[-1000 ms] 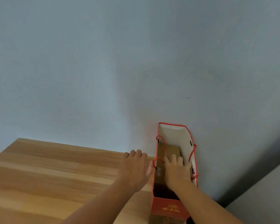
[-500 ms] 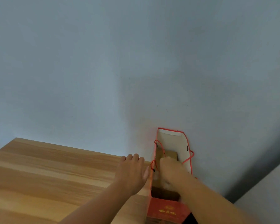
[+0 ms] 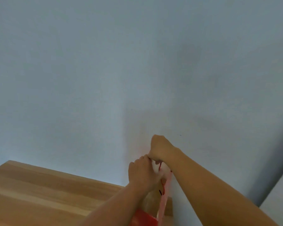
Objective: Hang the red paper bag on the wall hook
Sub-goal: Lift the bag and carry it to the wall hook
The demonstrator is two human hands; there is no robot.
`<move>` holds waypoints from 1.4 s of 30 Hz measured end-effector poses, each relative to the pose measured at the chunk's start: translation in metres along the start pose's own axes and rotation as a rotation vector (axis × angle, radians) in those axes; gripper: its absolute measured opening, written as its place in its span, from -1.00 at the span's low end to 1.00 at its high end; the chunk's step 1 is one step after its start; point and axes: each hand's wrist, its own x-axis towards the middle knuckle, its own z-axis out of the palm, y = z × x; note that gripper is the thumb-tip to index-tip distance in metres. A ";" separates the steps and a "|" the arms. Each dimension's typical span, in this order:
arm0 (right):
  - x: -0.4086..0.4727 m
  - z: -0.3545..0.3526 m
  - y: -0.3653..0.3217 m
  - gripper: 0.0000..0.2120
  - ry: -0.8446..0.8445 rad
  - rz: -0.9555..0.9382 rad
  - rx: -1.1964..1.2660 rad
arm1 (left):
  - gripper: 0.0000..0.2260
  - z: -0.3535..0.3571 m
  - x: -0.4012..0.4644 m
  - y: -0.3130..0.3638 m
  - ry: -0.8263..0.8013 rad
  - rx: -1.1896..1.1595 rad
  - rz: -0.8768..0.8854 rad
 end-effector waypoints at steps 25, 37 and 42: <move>-0.083 0.083 -0.299 -0.89 0.417 -0.857 -0.304 | -0.84 -0.306 -0.160 -0.260 0.289 0.425 -0.335; -0.136 0.136 -0.559 -0.75 0.335 -1.097 -0.057 | -0.83 -0.436 -0.264 -0.461 0.315 0.634 -0.540; -0.146 0.157 -0.650 -0.74 0.167 -1.188 -0.007 | -0.83 -0.477 -0.290 -0.534 0.338 0.625 -0.628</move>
